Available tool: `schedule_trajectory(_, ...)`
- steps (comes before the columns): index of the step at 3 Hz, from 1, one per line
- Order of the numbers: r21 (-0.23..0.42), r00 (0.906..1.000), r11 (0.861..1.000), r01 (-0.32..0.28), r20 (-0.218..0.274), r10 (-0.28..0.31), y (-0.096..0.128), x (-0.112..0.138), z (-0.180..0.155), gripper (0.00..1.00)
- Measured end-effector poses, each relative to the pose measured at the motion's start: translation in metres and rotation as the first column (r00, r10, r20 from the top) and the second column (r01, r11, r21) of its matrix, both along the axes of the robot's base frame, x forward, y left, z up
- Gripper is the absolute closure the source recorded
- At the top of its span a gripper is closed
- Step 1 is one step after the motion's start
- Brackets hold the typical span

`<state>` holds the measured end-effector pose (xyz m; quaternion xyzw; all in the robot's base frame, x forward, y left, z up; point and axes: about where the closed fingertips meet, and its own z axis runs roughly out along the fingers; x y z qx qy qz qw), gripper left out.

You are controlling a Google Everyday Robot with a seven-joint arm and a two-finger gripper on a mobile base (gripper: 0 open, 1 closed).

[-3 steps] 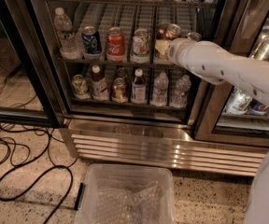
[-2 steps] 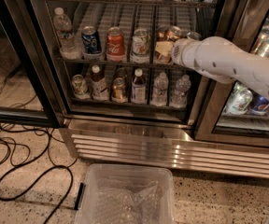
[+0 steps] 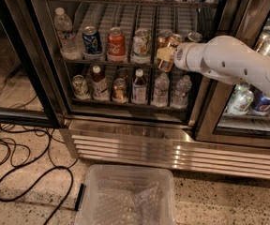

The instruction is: Pick orange can from middle shelf of fridge

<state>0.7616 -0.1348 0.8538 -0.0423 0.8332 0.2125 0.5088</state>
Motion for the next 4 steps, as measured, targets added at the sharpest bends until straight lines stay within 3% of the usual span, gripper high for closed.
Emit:
schedule_trajectory(1,0.007,0.9984,1.0,-0.003,-0.056,0.004,0.001,-0.018,-0.008,1.0)
schedule_trajectory(2,0.071,0.986,0.997,0.0,-0.166,0.012,0.009,-0.059,-0.025,1.0)
schedule_trajectory(3,0.163,0.9514,0.987,0.005,-0.305,0.046,0.027,-0.103,-0.058,1.0)
schedule_trajectory(4,0.163,0.9513,0.987,0.005,-0.305,0.046,0.027,-0.103,-0.058,1.0)
